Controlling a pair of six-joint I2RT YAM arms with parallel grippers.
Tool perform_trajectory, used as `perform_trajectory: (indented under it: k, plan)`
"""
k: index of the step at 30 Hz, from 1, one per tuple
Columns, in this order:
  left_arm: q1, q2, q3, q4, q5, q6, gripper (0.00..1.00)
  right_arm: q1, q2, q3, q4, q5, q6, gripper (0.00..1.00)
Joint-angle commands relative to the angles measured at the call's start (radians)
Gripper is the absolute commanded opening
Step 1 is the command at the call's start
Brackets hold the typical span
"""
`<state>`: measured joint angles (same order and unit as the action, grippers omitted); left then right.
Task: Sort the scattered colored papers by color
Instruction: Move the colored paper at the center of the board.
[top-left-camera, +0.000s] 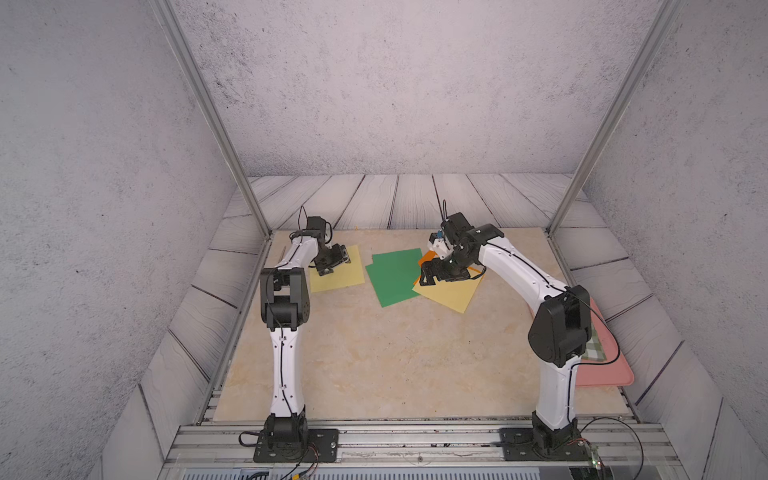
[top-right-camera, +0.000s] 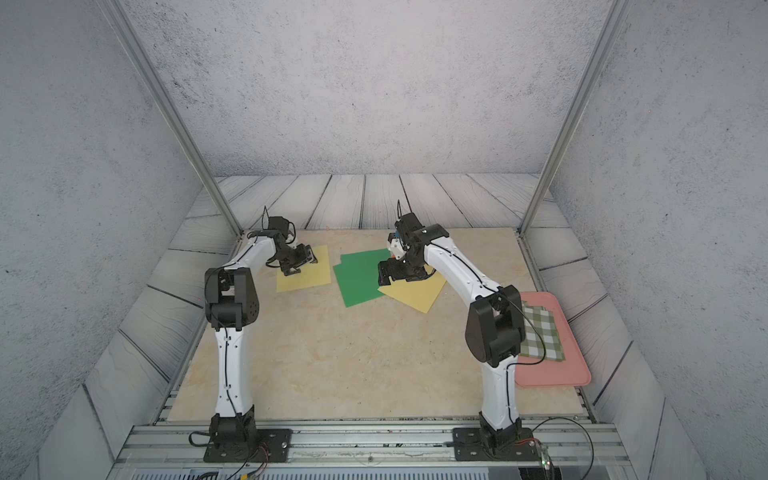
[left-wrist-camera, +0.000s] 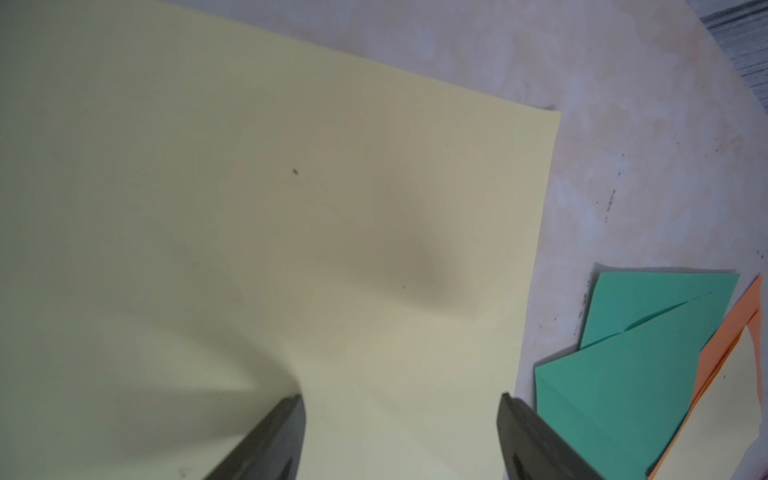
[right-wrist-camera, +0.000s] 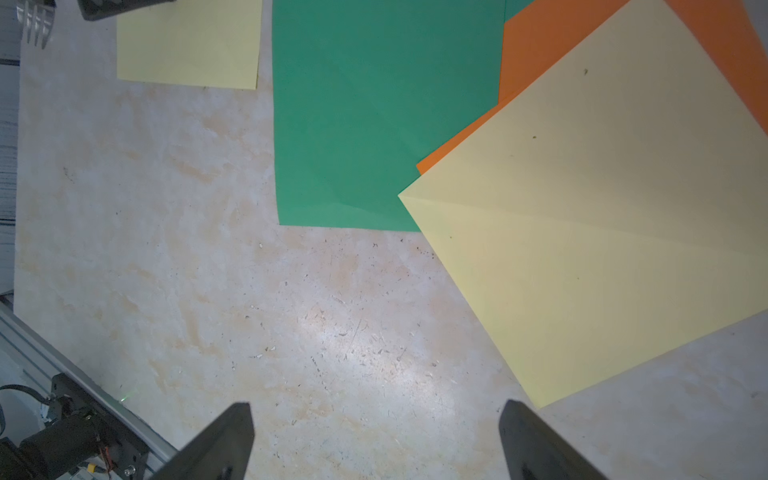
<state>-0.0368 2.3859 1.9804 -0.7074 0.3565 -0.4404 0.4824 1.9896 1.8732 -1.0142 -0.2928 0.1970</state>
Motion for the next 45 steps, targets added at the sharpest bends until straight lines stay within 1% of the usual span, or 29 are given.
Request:
perform_trajectory:
  k: [1, 7, 13, 18, 23, 30, 34, 38, 42, 45]
  plan:
    - [-0.011, -0.043, -0.177, -0.006, 0.002, -0.023, 0.80, 0.005, -0.043, -0.020, 0.005, 0.020, -0.001, 0.97]
    - [-0.036, -0.200, -0.477, 0.060, 0.009, -0.033, 0.80, 0.005, -0.055, -0.056, 0.030, 0.013, 0.012, 0.97]
    - [-0.105, -0.362, -0.721, 0.102, 0.031, -0.080, 0.80, 0.007, -0.062, -0.084, 0.047, 0.008, 0.025, 0.98]
    - [-0.180, -0.475, -0.830, 0.066, 0.037, -0.127, 0.81, 0.008, -0.079, -0.112, 0.056, 0.016, 0.028, 0.99]
    - [-0.255, -0.557, -0.886, 0.003, 0.051, -0.152, 0.82, 0.010, -0.105, -0.155, 0.071, 0.005, 0.039, 0.99]
    - [-0.326, -0.678, -1.018, 0.003, 0.085, -0.217, 0.84, 0.011, -0.154, -0.252, 0.107, -0.027, 0.075, 1.00]
    - [-0.339, -0.723, -1.047, 0.032, 0.084, -0.230, 0.85, 0.013, -0.176, -0.305, 0.126, -0.064, 0.092, 1.00]
    - [-0.341, -0.758, -0.944, 0.038, 0.067, -0.221, 0.87, 0.025, -0.186, -0.335, 0.145, -0.144, 0.123, 0.99]
    - [-0.340, -0.816, -0.841, 0.008, -0.001, -0.213, 0.89, 0.045, -0.200, -0.375, 0.197, -0.239, 0.176, 0.97]
    - [-0.339, -0.853, -0.841, -0.033, -0.070, -0.220, 0.90, 0.057, -0.201, -0.413, 0.252, -0.302, 0.227, 0.96]
